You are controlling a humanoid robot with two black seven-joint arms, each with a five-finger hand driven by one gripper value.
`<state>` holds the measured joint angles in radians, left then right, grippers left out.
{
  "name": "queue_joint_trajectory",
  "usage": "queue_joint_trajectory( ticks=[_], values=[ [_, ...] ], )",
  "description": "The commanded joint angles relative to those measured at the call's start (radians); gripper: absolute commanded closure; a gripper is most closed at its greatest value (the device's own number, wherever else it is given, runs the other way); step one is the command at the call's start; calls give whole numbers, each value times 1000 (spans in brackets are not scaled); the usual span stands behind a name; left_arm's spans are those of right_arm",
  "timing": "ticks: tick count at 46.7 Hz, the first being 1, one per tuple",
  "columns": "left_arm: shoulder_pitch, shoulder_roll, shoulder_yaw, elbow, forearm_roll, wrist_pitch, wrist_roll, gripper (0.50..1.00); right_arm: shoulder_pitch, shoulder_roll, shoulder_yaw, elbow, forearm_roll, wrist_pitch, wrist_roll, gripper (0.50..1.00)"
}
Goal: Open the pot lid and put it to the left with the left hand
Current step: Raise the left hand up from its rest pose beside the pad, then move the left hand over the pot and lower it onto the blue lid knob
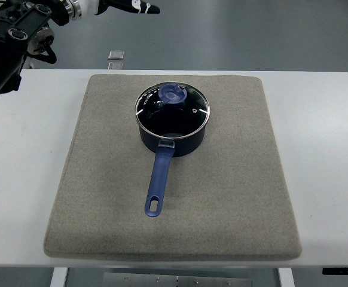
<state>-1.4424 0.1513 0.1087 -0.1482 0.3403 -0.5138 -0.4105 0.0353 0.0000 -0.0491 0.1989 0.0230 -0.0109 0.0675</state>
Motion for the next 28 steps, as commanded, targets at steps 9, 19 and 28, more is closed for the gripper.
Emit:
queue_joint_trajectory(
  ticks=[9,19,28],
  values=[
    [-121,4,49,-103,388,-61,-85,540,0,0,0,1,0,0,0,583],
    [-240,48,138,-315,659,-71,-200,557,0,0,0,1,0,0,0,583],
    [-299,48,163,-373,812,-68,-200,559,0,0,0,-1,0,0,0,583]
  ],
)
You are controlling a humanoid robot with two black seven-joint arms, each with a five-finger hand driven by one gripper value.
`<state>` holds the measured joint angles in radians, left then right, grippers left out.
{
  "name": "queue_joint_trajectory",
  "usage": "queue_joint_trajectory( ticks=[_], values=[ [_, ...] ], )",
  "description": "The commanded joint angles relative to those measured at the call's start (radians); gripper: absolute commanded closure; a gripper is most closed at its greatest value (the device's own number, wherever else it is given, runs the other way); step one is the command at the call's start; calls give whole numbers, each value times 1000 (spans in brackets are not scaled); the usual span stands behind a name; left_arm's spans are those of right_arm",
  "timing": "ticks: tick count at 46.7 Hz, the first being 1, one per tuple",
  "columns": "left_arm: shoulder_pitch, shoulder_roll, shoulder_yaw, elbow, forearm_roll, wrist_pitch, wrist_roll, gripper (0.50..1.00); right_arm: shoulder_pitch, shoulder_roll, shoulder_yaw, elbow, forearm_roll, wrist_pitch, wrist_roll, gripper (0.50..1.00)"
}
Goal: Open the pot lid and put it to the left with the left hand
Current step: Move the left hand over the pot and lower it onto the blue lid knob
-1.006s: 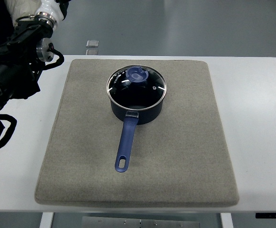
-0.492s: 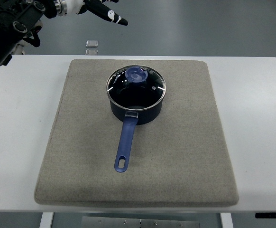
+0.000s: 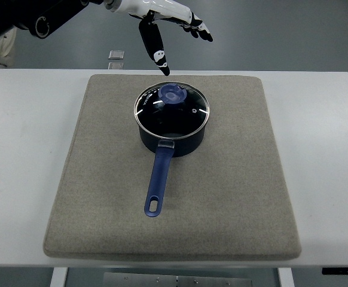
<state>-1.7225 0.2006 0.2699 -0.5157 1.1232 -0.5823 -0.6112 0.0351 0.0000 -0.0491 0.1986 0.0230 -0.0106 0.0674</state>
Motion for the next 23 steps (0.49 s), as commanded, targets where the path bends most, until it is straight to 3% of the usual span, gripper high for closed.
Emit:
queue_joint_trajectory(
  ticks=[1,7,23],
  values=[
    [-26,0,5,-10,38,-1,0,566,0,0,0,-1,0,0,0,583],
    [-57,-1,8,-55,118,2,0,598,0,0,0,1,0,0,0,583],
    [-40,6,58,-141,216,13,0,598,0,0,0,1,0,0,0,583]
  ],
)
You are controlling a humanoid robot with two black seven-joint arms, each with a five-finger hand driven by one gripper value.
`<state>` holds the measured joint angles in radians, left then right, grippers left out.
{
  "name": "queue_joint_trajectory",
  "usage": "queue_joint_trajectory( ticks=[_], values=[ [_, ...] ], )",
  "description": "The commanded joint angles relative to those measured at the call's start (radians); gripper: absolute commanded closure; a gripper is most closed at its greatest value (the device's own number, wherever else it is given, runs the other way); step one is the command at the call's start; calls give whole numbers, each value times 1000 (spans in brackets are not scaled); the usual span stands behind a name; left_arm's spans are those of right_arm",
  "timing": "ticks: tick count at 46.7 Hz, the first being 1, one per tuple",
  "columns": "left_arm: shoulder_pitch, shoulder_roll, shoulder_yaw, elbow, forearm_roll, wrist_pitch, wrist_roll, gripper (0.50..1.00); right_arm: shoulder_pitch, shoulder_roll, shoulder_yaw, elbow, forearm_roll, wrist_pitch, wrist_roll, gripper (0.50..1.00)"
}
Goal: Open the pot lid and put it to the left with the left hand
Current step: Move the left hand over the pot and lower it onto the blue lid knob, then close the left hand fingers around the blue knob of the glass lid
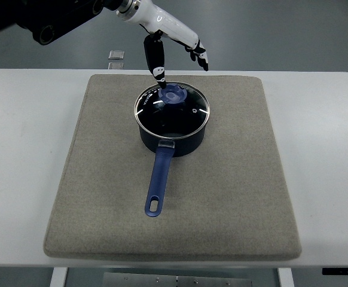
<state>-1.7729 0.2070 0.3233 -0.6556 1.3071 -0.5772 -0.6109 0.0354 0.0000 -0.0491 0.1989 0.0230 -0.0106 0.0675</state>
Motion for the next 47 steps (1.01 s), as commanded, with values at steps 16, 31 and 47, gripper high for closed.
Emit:
queue_joint_trajectory(
  ticks=[16,31,47],
  values=[
    [16,0,13,-1,93,53,0,598,0,0,0,-1,0,0,0,583],
    [21,0,13,-58,104,50,0,587,0,0,0,-1,0,0,0,583],
    [73,2,14,-50,110,82,0,583,0,0,0,-1,0,0,0,583]
  ],
)
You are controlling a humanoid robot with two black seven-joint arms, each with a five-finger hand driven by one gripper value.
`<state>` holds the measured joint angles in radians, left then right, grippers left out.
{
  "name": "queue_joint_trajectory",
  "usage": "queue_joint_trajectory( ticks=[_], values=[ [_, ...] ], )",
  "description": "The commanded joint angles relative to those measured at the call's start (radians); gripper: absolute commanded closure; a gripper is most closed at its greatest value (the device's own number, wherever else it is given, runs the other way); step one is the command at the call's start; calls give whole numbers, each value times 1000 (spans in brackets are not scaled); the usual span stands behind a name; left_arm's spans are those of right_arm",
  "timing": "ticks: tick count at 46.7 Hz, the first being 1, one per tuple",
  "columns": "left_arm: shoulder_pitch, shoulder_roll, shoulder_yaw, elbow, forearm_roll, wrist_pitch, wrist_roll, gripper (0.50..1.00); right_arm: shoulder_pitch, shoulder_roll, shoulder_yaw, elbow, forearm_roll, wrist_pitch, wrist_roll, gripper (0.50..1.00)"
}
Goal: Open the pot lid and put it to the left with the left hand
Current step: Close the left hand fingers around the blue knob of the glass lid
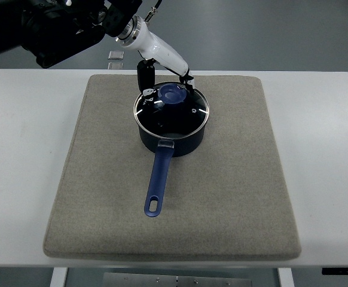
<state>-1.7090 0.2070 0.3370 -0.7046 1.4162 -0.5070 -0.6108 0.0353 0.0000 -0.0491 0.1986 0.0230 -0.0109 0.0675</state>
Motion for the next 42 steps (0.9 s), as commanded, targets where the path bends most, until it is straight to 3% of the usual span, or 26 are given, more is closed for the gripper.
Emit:
queue_joint_trajectory(
  ticks=[1,26,34,42],
  values=[
    [12,0,1,1,0,15,0,581,0,0,0,1,0,0,0,583],
    [20,2,-3,7,-5,71,0,538,0,0,0,1,0,0,0,583],
    [16,2,1,5,-3,62,0,542,0,0,0,-1,0,0,0,583],
    [5,0,-1,5,-11,5,0,549,0,0,0,1,0,0,0,583]
  ],
)
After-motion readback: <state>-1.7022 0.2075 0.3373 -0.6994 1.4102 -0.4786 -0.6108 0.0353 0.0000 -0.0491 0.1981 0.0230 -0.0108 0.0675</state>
